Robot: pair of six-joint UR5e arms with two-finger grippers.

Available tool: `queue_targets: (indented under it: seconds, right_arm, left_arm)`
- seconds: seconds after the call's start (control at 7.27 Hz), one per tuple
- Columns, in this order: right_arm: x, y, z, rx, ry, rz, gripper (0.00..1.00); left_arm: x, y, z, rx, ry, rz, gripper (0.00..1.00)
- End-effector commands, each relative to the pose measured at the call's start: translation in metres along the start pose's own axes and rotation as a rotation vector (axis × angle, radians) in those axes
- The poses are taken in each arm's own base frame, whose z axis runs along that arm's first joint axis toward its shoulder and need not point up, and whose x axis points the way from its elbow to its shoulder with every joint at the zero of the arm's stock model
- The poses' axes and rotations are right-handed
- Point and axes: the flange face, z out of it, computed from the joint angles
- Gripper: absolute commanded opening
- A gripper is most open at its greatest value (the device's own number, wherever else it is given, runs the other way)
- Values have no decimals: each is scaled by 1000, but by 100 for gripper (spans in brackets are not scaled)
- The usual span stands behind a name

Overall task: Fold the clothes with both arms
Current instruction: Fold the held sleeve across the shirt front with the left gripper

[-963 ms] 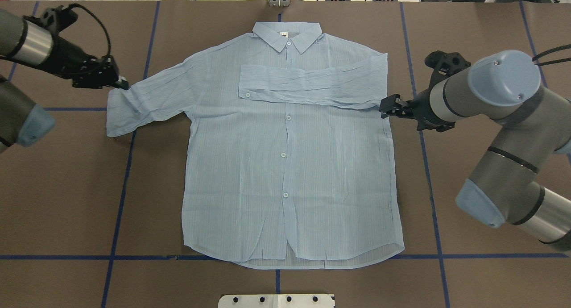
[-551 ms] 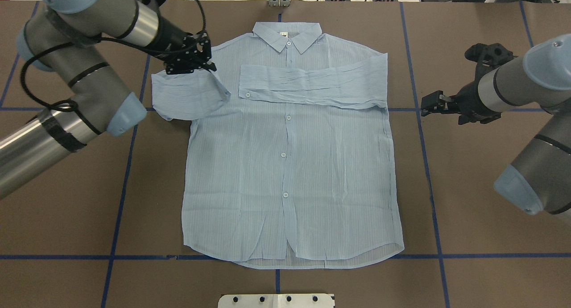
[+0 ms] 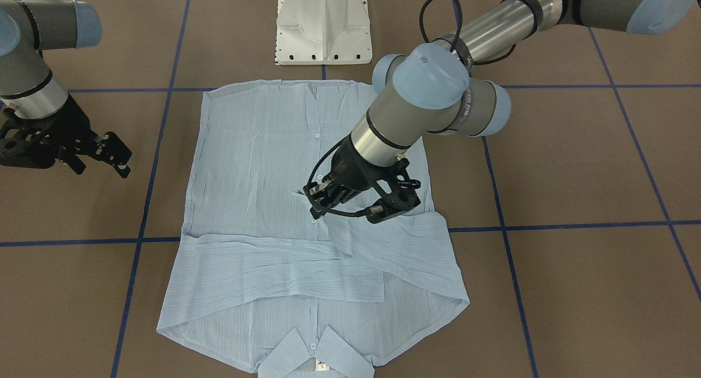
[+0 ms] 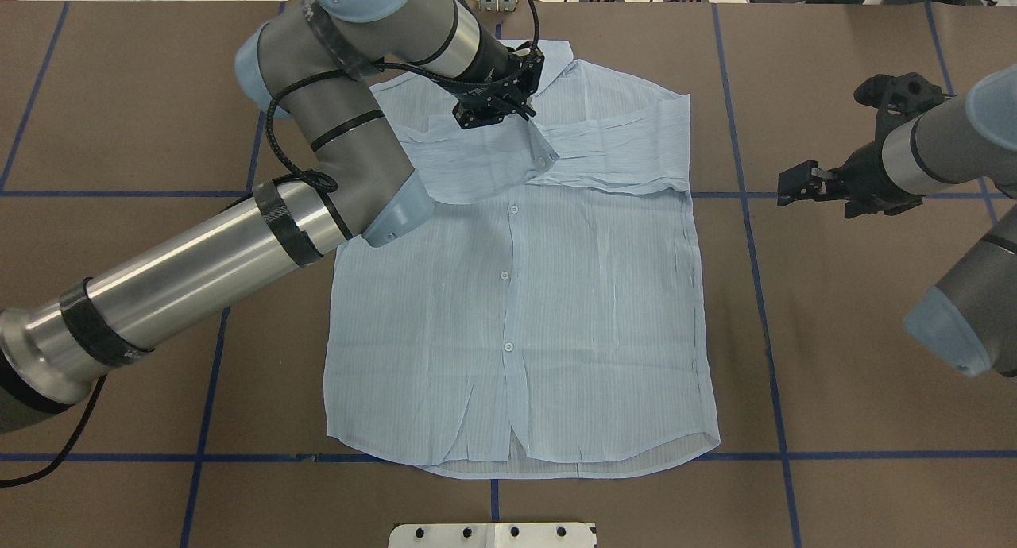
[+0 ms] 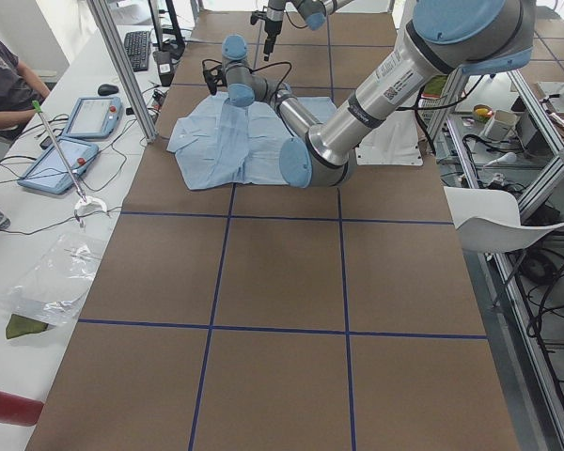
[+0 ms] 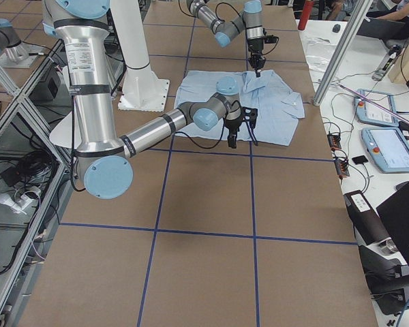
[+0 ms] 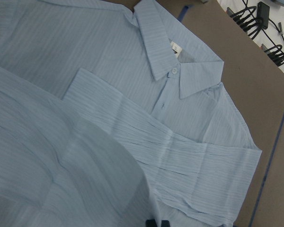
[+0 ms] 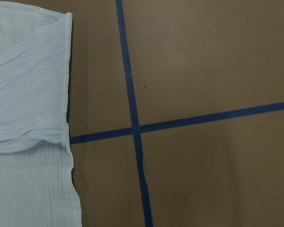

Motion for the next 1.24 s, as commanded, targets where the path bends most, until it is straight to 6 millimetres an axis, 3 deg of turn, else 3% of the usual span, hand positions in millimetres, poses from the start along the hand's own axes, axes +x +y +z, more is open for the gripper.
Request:
queue_targets:
  seconds: [0.0, 0.41, 0.69, 1.1]
  right_arm:
    - [3, 0, 0, 0, 4, 2, 99]
    - [14, 1, 3, -4, 18, -12, 100]
    - [15, 2, 4, -6, 22, -14, 100]
    - [18, 2, 9, -13, 30, -14, 100]
  left_arm:
    - [7, 22, 20, 12, -1, 3, 0]
    - [22, 45, 39, 33, 3, 11, 0]
    - [43, 55, 52, 52, 17, 13, 0]
    - [44, 58, 55, 50, 35, 18, 70]
